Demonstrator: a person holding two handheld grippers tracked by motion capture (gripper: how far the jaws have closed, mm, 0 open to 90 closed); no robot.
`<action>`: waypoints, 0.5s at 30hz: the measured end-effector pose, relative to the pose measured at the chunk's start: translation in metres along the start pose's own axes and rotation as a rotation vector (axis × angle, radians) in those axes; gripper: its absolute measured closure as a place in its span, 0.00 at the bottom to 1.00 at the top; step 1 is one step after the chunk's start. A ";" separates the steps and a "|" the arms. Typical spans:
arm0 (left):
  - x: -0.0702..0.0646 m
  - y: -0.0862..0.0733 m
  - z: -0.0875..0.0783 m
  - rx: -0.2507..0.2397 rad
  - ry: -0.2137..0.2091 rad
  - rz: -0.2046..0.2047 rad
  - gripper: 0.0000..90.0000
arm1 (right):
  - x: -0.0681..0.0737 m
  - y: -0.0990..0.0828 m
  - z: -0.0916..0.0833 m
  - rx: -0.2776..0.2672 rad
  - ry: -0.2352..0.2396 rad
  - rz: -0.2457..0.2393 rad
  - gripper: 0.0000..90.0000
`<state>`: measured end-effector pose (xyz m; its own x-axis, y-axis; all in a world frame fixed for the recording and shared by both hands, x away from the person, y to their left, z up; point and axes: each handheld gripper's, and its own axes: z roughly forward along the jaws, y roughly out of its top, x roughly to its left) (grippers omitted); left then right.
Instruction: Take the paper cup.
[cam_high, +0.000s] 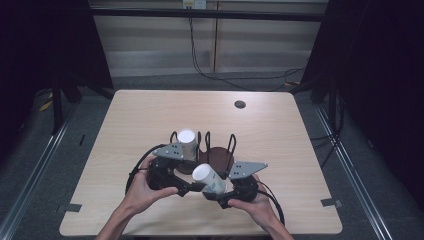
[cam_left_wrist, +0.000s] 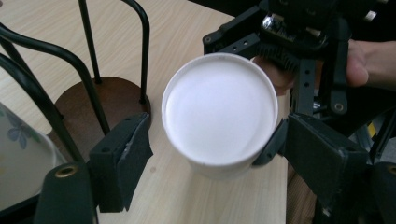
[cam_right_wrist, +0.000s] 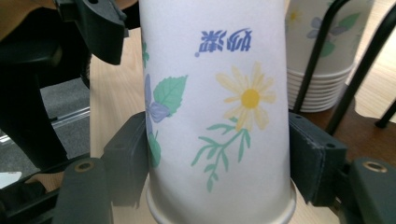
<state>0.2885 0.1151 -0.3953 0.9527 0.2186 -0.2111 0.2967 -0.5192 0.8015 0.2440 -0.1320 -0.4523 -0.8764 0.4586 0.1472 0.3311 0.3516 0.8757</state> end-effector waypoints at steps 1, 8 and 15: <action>0.000 0.000 -0.001 0.008 0.007 0.007 0.25 | -0.001 0.000 -0.001 0.001 -0.003 0.001 0.33; 0.006 -0.008 -0.007 0.027 0.041 -0.015 0.30 | -0.003 0.000 0.001 0.039 -0.009 0.011 0.34; 0.010 -0.016 -0.007 0.066 0.031 -0.025 0.28 | -0.006 0.001 0.003 0.110 -0.002 0.022 0.34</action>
<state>0.2926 0.1313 -0.4063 0.9427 0.2572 -0.2125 0.3252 -0.5661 0.7575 0.2503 -0.1318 -0.4535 -0.8679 0.4687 0.1647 0.3865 0.4287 0.8166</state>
